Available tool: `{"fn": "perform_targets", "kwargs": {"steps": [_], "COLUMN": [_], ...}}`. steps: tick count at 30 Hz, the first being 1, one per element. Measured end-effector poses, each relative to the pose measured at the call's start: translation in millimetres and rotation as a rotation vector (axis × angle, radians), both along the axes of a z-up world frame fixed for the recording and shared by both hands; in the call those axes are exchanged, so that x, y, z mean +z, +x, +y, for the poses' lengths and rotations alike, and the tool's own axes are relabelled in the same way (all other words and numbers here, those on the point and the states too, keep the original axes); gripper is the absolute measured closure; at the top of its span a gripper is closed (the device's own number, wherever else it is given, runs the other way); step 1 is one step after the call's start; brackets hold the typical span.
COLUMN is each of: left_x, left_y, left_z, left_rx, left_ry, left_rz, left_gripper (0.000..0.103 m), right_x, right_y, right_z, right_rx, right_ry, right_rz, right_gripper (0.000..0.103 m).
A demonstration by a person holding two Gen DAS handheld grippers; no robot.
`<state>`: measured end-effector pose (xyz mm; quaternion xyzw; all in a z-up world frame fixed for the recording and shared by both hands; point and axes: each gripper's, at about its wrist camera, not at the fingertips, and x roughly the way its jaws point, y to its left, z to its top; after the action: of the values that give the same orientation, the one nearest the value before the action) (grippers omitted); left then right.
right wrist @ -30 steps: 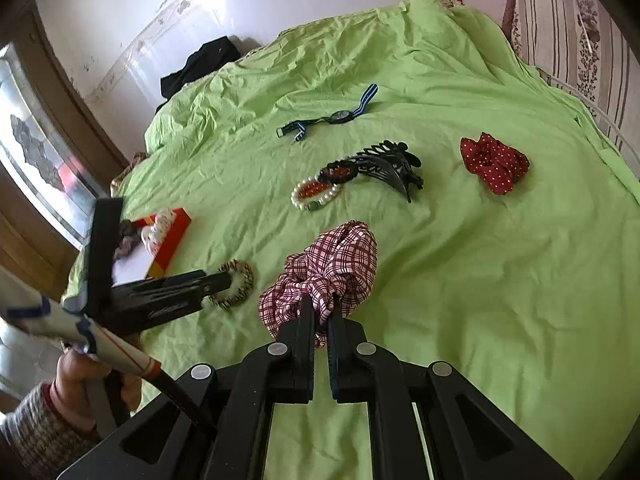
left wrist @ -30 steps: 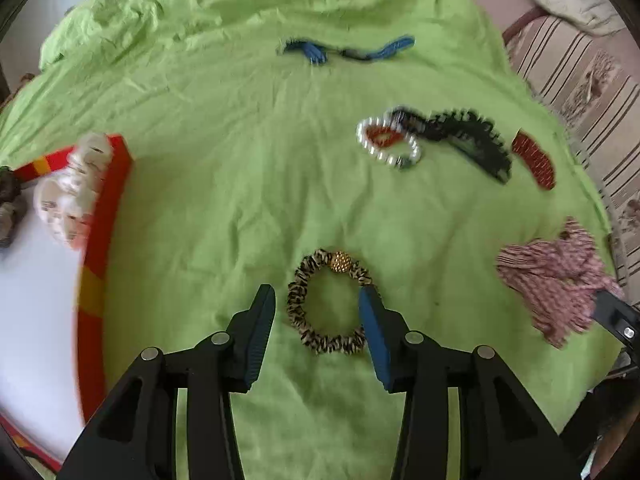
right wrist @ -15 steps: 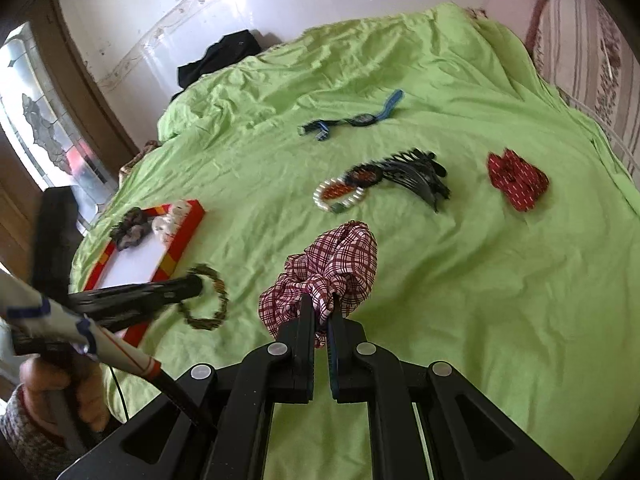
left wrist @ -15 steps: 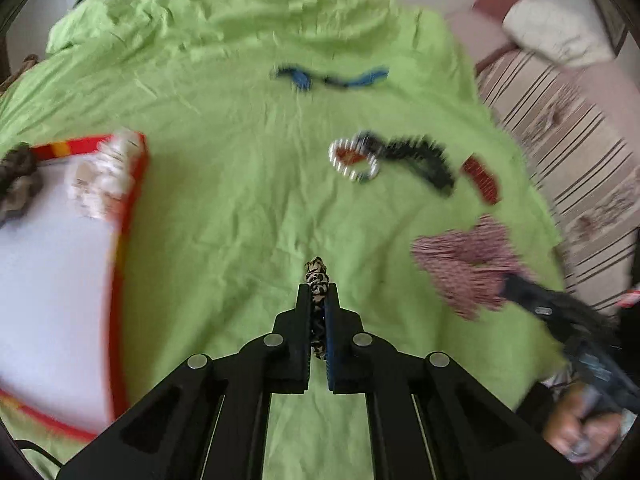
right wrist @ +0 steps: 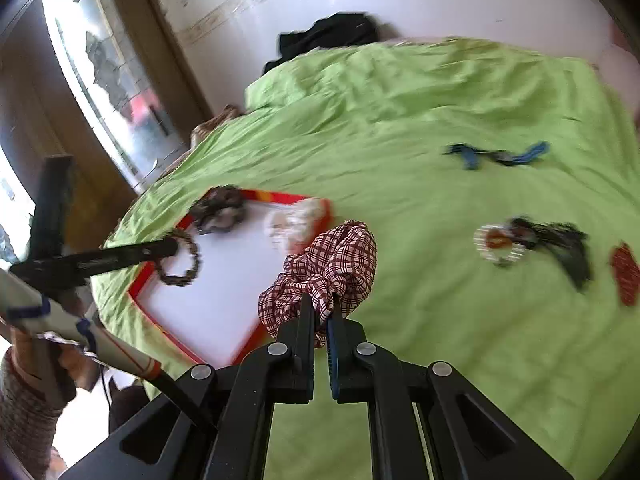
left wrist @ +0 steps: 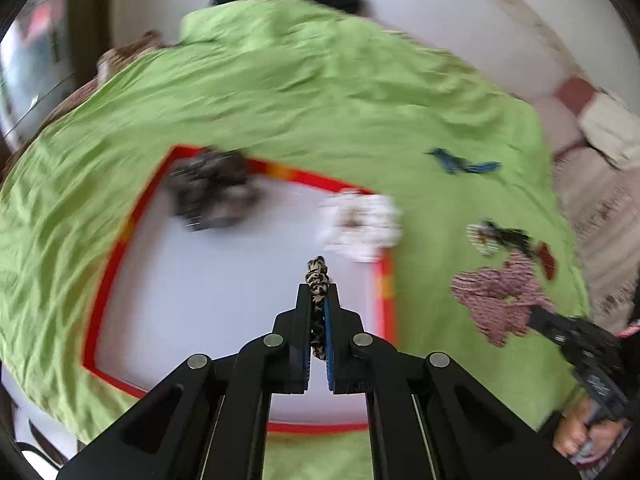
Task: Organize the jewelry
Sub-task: 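Carry both items into the tray and open both tools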
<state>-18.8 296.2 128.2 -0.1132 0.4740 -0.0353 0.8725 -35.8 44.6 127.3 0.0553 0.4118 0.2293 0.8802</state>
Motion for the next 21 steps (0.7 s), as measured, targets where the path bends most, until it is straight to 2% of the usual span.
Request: {"fn": "perform_targets", "kwargs": {"steps": [8,12,16,21], "left_x": [-53,-62,-68,-65], "left_y": [10,-2,-21,-43], "left_z": [85,98,106,108], "left_rx": [0.158,0.174,0.187,0.211], "left_ry": [0.02,0.076,0.063,0.092], "left_rz": [0.118,0.166,0.204,0.171], "left_gripper": [0.098,0.098,0.098,0.097], "right_x": [-38,-58,-75,-83], "right_y": [37,27,10,-6], "right_z": [83,108,120,126], "right_rx": [0.101,0.17,0.208,0.223], "right_ry": [0.016,-0.019,-0.045,-0.08], "right_rz": [0.146,0.198,0.241,0.235], "right_gripper": [0.097,0.097,0.097,0.097]}}
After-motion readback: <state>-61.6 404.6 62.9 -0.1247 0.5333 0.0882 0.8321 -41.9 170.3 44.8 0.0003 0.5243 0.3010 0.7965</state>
